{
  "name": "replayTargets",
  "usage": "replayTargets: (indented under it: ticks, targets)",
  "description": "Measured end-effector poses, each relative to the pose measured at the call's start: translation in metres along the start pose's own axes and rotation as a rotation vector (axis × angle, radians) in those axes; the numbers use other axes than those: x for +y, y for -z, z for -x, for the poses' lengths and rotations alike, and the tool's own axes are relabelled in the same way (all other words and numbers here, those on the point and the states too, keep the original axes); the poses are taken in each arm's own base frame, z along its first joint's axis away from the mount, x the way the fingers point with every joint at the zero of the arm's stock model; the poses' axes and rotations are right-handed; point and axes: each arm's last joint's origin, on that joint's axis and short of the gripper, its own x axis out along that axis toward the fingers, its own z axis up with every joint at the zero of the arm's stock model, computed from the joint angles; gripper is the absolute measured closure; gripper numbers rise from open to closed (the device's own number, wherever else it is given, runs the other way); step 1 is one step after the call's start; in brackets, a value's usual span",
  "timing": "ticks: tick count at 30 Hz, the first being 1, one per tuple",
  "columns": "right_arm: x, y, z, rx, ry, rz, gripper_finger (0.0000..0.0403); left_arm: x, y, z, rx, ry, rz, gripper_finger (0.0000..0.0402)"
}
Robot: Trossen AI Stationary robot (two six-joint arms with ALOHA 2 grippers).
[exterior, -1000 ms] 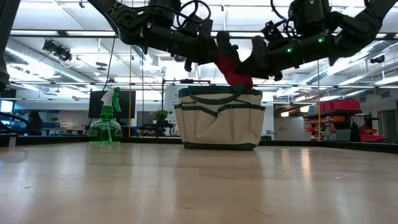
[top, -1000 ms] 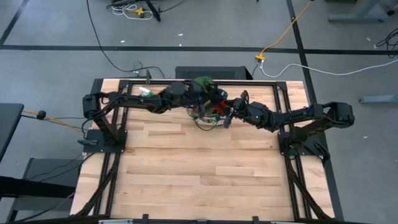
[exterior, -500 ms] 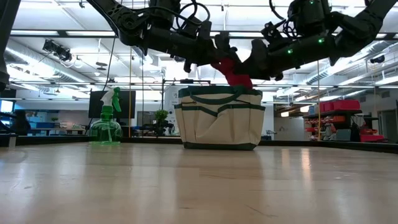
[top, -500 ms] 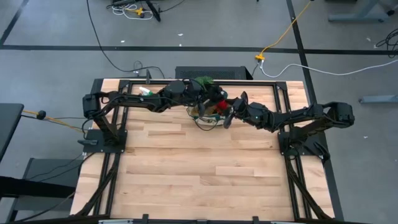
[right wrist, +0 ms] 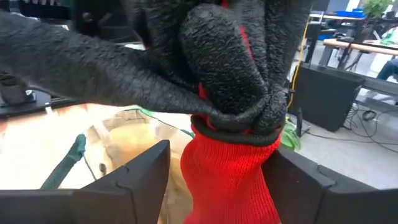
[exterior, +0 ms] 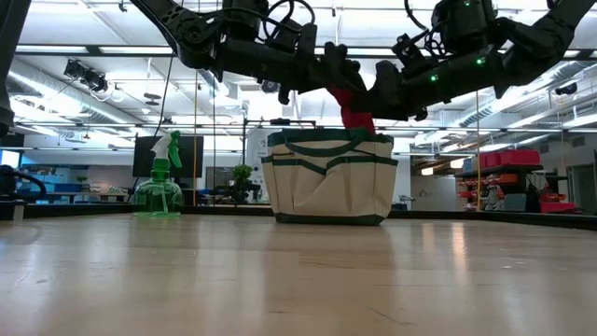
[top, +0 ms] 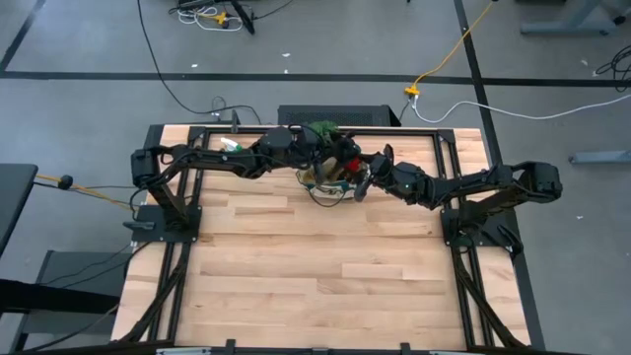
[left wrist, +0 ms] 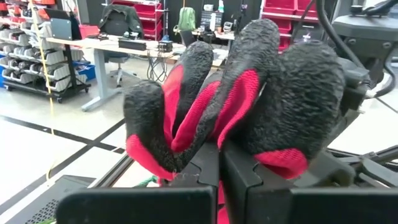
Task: Pick & Place Garden tools in Gardening bag
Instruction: Put the red gloves into the green gardening bag
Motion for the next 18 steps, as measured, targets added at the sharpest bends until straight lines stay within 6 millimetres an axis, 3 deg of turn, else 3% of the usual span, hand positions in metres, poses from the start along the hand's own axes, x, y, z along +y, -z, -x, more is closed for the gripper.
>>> replayTargets:
  ticks: [8,18]
  targets:
    - [-0.0007,0.0004,0.0000,0.004,0.025,0.023,0.0156,0.0089,0.0018,0.0004,0.025,-0.034,0.003,0.0396]
    - [-0.0033,-0.0081,0.0054,-0.026,0.067,0.041,0.0156,0.0042,0.0029,0.0002,0.036,0.007,-0.003,0.0396]
